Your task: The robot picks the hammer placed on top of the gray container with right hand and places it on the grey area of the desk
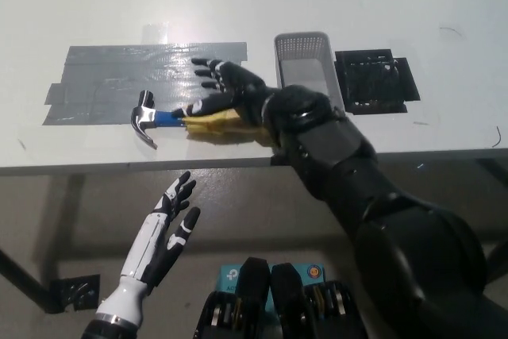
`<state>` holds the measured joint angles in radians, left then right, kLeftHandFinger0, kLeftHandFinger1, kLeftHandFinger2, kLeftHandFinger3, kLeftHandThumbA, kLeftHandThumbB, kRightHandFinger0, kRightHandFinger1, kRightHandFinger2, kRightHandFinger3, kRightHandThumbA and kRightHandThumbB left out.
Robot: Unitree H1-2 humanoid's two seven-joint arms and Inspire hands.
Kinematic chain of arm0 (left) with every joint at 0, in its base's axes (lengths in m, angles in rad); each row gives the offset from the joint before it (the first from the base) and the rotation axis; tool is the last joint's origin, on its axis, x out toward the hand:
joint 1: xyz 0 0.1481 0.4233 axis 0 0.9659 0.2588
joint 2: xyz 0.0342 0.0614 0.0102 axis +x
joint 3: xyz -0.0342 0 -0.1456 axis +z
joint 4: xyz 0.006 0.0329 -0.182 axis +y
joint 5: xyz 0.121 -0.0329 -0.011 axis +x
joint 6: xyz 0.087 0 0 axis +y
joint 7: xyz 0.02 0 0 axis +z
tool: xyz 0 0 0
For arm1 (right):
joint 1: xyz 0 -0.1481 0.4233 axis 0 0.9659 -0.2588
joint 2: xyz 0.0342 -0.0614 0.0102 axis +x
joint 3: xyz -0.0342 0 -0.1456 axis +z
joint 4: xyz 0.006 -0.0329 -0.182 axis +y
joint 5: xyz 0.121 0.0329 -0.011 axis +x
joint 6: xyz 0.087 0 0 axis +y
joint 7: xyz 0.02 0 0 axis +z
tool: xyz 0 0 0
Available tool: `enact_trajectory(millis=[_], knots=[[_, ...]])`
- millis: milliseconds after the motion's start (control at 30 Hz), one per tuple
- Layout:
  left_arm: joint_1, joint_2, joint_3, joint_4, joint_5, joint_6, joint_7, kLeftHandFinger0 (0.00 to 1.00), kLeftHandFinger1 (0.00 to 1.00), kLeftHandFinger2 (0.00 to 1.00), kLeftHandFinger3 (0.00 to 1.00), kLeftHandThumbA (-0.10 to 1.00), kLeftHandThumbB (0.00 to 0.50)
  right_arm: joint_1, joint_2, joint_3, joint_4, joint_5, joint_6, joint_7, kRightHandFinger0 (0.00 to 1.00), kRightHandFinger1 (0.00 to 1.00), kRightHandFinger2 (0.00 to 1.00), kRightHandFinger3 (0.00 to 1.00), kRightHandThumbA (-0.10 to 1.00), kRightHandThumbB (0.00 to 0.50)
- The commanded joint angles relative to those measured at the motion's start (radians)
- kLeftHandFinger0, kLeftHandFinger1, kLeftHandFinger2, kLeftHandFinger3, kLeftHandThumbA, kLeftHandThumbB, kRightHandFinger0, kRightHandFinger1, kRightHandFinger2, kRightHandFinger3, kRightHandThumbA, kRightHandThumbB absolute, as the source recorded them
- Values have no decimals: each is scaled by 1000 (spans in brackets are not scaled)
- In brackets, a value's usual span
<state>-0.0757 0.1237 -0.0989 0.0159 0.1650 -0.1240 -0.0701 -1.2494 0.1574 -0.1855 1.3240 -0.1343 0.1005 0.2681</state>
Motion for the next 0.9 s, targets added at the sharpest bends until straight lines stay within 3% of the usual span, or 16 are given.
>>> enact_trajectory(millis=[0, 100, 333, 400, 467, 600, 633, 667, 700, 767, 867], knots=[[-2, 9, 10, -20, -5, -36, 5, 1000, 1000, 1000, 1000, 889, 155, -154, -46, -229, -382, 485, 261, 372, 1000, 1000, 1000, 1000, 1000, 500], [8, 10, 16, -27, -1, -36, 13, 1000, 1000, 1000, 1000, 881, 149, -116, -73, -216, -546, 490, 295, 343, 1000, 1000, 1000, 1000, 1000, 500], [-3, 8, 20, -7, -1, -42, 20, 1000, 1000, 1000, 1000, 902, 152, -57, -237, -121, -990, 398, 350, 285, 1000, 1000, 1000, 1000, 1000, 493], [9, 9, 22, -9, -1, -52, 23, 1000, 1000, 1000, 1000, 911, 141, -2, -295, -71, -1186, 410, 370, 315, 1000, 1000, 1000, 1000, 1000, 463], [4, 6, 24, -1, -1, -59, 28, 1000, 1000, 1000, 1000, 920, 142, 43, -355, -29, -1339, 419, 370, 336, 1000, 1000, 1000, 1000, 1000, 477], [5, 9, 31, 5, -11, -62, 27, 1000, 1000, 1000, 1000, 922, 143, 192, -473, 20, -1647, 550, 370, 310, 1000, 1000, 1000, 1000, 1000, 500], [3, 10, 33, 11, -16, -66, 27, 1000, 1000, 1000, 1000, 925, 141, 294, -537, 44, -1773, 700, 370, 256, 1000, 1000, 1000, 1000, 1000, 498], [4, 10, 34, 11, -19, -65, 26, 1000, 1000, 1000, 1000, 927, 141, 331, -557, 49, -1812, 754, 370, 244, 1000, 1000, 1000, 1000, 1000, 499], [-1, 10, 36, 17, -17, -65, 29, 1000, 1000, 1000, 1000, 947, 142, 417, -584, 48, -1905, 857, 370, 200, 1000, 1000, 1000, 1000, 1000, 466], [-19, 12, 43, 29, -21, -66, 33, 1000, 1000, 1000, 1000, 953, 142, 488, -598, 46, -1974, 945, 370, 173, 1000, 1000, 1000, 1000, 1000, 482], [-20, 4, 49, 51, -33, -82, 39, 1000, 1000, 1000, 1000, 961, 137, 669, -557, 0, -2083, 937, 370, 192, 1000, 1000, 1000, 1000, 1000, 500]])
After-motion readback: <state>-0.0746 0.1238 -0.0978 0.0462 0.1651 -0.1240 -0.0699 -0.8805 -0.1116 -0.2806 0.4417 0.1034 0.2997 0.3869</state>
